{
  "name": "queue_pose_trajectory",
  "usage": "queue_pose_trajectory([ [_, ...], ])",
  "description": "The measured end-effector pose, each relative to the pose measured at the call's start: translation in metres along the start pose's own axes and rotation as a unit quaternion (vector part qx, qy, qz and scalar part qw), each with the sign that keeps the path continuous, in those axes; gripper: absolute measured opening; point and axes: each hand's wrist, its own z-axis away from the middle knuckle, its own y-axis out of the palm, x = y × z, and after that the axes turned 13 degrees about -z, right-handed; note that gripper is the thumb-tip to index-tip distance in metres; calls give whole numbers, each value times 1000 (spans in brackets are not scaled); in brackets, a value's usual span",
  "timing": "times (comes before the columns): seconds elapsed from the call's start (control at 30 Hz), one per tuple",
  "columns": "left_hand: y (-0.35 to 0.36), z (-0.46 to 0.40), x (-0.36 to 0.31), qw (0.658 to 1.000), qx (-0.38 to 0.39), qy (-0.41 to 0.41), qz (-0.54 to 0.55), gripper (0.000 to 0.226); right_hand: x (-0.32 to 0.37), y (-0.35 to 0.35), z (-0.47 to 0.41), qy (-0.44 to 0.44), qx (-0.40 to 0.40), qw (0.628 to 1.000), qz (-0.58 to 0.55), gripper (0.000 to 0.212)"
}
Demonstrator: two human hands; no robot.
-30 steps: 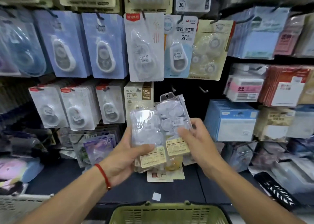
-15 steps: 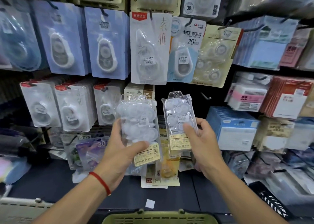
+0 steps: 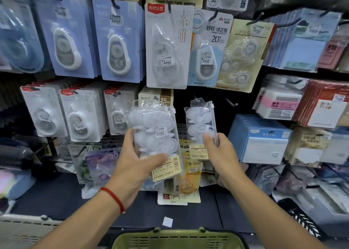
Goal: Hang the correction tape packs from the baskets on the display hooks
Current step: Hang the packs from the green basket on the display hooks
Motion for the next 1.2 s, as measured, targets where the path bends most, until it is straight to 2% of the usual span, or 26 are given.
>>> queue_pose_trajectory([
  [0.1, 1, 1, 2, 1000, 0, -9, -15, 94, -9, -2, -6, 59, -9, 993, 100, 60],
  [0.17, 2, 1, 3, 999, 0, -6, -32, 93, -8, -3, 1, 31, 1, 993, 110, 52],
  [0.23, 5, 0, 3, 999, -2, -3, -53, 95, -6, -2, 13, -16, 59, 997, 54, 37],
  [0.3, 9, 0, 4, 998, -3, 4, -67, 93, -2, 2, 28, -33, 143, 989, -22, 41],
  [0.37, 12, 1, 5, 997, 4, 13, -72, 92, -2, 7, 37, -46, 187, 980, -44, 36],
  [0.57, 17, 5, -1, 999, 26, 16, -45, 84, 2, 9, 43, -46, 172, 982, -60, 22],
  [0.73, 15, 5, -4, 998, 27, -29, -42, 50, 3, 5, 46, -40, 82, 991, -97, 19],
  [0.87, 10, 3, -1, 996, -7, -44, -82, 61, 6, -5, 41, -32, 20, 994, -102, 20],
  [0.97, 9, 3, -1, 994, -15, -51, -95, 68, 11, -9, 38, -22, 36, 992, -119, 20],
  [1.2, 9, 2, 0, 994, -24, -48, -96, 68, 15, -10, 36, -15, 39, 989, -145, 24],
])
